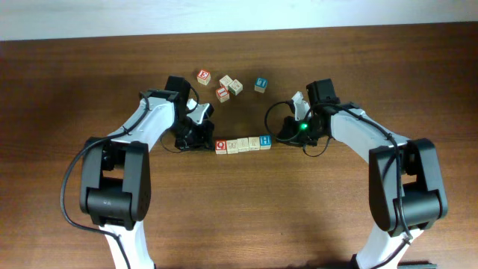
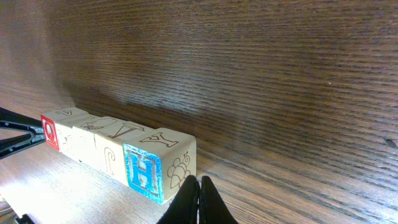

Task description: Rotate 5 blocks

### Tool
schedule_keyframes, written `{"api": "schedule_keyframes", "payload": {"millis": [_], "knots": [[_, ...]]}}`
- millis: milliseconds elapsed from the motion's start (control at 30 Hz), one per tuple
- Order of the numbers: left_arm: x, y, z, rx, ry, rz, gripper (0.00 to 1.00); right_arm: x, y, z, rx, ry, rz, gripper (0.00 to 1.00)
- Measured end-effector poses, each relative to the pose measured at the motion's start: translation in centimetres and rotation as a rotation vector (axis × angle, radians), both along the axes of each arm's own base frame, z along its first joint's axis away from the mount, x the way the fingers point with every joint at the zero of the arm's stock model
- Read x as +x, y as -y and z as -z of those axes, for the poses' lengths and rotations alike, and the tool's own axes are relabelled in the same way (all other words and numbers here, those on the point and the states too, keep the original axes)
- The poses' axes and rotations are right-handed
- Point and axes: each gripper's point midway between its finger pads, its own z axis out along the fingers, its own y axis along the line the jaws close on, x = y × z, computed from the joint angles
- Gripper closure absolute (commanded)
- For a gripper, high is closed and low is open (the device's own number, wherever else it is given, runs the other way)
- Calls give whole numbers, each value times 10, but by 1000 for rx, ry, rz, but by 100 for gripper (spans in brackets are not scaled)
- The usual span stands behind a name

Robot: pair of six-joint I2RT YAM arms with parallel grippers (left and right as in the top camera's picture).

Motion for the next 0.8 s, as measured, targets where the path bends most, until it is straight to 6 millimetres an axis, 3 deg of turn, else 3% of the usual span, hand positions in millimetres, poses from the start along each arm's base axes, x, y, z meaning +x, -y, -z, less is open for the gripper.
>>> {"api": "schedule_keyframes", "payload": {"millis": [367,500,633,800], "knots": [[-2,4,-2,-26,-9,0,100,2,11,7,-57,-48,102,95],[-1,0,1,0,-6,0,100,2,8,5,-50,-21,60,96],[-3,0,18,6,-40,1,100,2,3,2,-23,9,5,96],[1,7,14,-44,-11,19,100,1,-1,-1,-2,27,-31,95]]}}
